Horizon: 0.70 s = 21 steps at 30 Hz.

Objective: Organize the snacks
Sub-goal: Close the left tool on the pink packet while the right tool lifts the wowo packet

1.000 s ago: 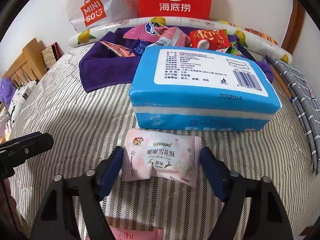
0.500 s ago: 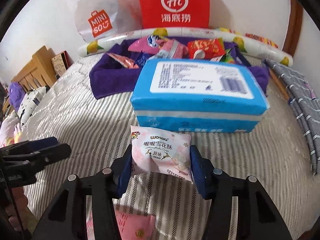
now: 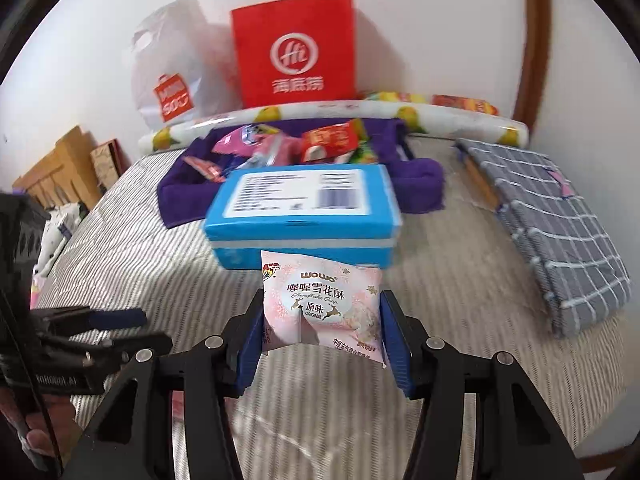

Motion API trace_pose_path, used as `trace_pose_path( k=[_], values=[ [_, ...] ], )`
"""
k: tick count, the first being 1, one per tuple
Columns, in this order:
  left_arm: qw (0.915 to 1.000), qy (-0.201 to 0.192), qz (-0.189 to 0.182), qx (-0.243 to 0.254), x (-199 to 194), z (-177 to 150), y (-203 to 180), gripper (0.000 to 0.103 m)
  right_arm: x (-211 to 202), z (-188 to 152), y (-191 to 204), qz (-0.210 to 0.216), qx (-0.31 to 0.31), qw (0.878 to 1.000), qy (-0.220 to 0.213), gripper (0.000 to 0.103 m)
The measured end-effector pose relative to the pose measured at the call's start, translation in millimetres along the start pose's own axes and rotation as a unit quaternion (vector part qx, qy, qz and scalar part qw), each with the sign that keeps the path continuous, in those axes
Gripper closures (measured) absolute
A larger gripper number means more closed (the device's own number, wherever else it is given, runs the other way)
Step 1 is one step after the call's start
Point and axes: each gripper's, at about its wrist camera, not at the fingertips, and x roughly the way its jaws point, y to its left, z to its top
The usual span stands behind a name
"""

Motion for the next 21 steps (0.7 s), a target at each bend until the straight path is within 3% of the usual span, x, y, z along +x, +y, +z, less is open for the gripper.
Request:
trace_pose_path(
  k=[7,21],
  values=[
    [0.9985,0.026,-0.022,0.042,9.9,-12.0,-26.9,0.035,-8.8,-9.1,-34.2,-0.011,0.034,0.999,-0.004,0.05],
    [0.9951,0.021,0.021,0.095,3.7,-34.3,-45.5,0.031,-21.7,-25.1,-51.4,-0.005,0.052,0.999,-0.01,0.05]
  ],
)
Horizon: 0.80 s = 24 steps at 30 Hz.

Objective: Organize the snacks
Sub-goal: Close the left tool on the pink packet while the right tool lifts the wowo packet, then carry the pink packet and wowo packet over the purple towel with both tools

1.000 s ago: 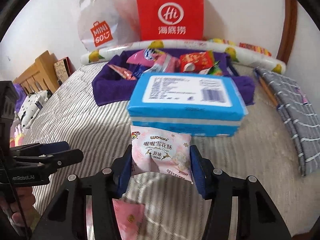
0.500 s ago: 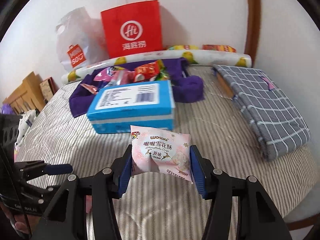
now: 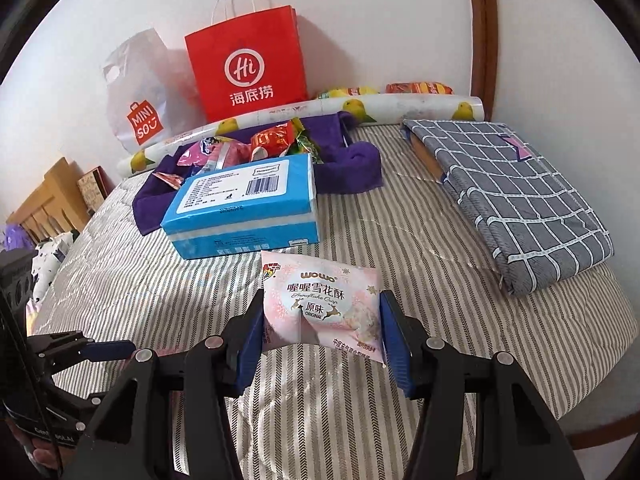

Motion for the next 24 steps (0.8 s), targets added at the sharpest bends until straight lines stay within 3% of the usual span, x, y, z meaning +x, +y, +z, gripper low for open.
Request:
trace_pose_path(
  k=[6,9,16,24],
  values=[
    [0.9966,-0.001,0.06,0.056,3.9,-8.4,-21.5,0.033,-3.6,-1.8,0.8,0.006,0.002,1.0,-0.002,0.049],
    [0.9947,-0.006,0.082,0.063,4.8,-7.6,-22.3,0.041,-3.4,-2.0,0.9,0.005,0.001,1.0,-0.002,0.05],
    [0.9959,-0.01,0.071,0.054,3.2,-2.8,-18.6,0.055,-4.8,-0.7,-0.8,0.001,0.003,1.0,0.0,0.05],
    [0.9983,-0.026,0.049,0.02,-7.7,9.7,-7.9,0.057,-7.7,2.8,-5.4,-0.006,0.007,1.0,0.0,0.05]
  ],
)
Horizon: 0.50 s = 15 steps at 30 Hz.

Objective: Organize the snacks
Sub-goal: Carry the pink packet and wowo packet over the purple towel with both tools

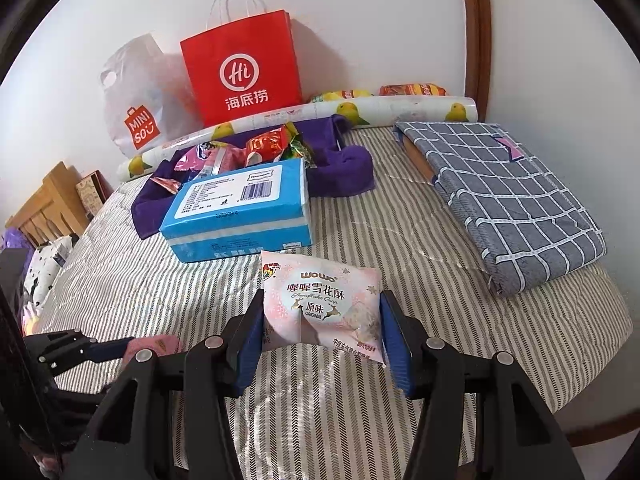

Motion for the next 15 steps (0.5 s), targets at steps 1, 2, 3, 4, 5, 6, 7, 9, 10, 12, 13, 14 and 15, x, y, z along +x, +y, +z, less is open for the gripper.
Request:
trace_pose_path(
  k=[1,2,3,4,5,6,7,9,10,12,13,14,15],
  values=[
    [1.0,-0.002,-0.002,-0.006,-2.0,2.3,3.1,0.057,-0.4,0.3,-0.6,-0.001,0.0,1.0,0.0,0.05],
    [1.0,-0.004,-0.001,-0.009,-2.8,3.8,4.6,0.057,-0.8,0.7,-0.7,-0.001,0.001,1.0,0.0,0.05],
    [0.9999,-0.006,0.001,-0.013,-4.3,5.7,6.8,0.057,-1.2,1.2,-0.9,-0.001,0.001,1.0,0.0,0.05],
    [0.9998,-0.008,0.002,-0.017,-5.6,7.3,8.9,0.057,-1.7,1.5,-0.7,-0.002,0.001,1.0,0.0,0.05],
    [0.9997,-0.009,0.0,-0.021,-7.0,9.0,11.1,0.057,-2.0,2.3,-0.6,-0.002,0.001,1.0,0.0,0.05],
    [0.9995,-0.013,-0.001,-0.029,-8.7,11.2,14.2,0.057,-2.5,3.6,-0.3,-0.002,0.0,1.0,0.001,0.05],
    [0.9992,-0.015,-0.003,-0.036,-10.5,13.6,17.2,0.057,-2.8,4.9,-0.1,-0.002,0.0,1.0,0.0,0.05],
    [0.9987,-0.02,-0.012,-0.046,-13.7,19.0,22.0,0.057,-4.1,8.3,1.1,-0.002,-0.001,1.0,-0.001,0.05],
    [0.9984,-0.023,-0.015,-0.049,-15.5,21.9,23.6,0.057,-5.1,10.3,1.9,-0.002,-0.002,1.0,-0.003,0.05],
    [0.9982,-0.028,-0.012,-0.052,-18.4,28.2,25.6,0.057,-7.8,14.6,4.4,-0.001,-0.005,1.0,-0.007,0.05],
    [0.9981,-0.031,-0.012,-0.052,-19.7,31.4,26.3,0.057,-9.0,16.5,5.8,0.0,-0.007,1.0,-0.009,0.05],
    [0.998,-0.033,-0.012,-0.054,-21.0,34.5,27.5,0.057,-10.3,19.0,7.9,0.001,-0.01,1.0,-0.011,0.05],
    [0.9978,-0.035,-0.013,-0.056,-22.1,38.0,28.6,0.057,-11.0,21.0,8.8,0.002,-0.012,1.0,-0.013,0.05]
  ],
)
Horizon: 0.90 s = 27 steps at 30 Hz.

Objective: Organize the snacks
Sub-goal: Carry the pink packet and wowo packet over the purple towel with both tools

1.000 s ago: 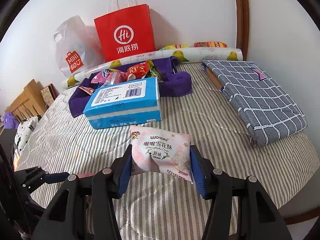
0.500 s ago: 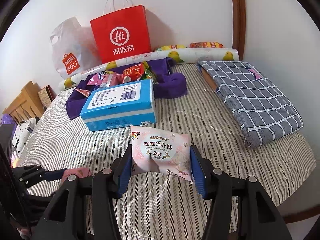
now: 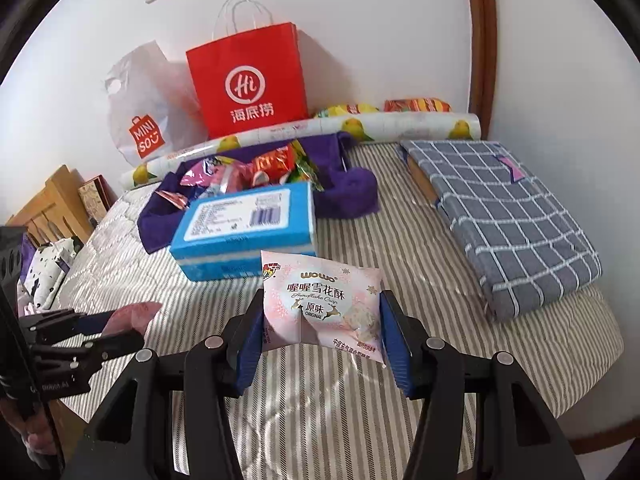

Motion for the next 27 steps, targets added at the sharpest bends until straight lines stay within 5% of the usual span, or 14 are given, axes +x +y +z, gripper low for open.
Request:
trace_pose_path(
  k=[27],
  values=[
    [0.9984,-0.037,-0.009,-0.042,1.9,98.4,38.0,0.057,29.5,83.9,39.3,0.019,-0.059,0.998,-0.026,0.05]
  ],
)
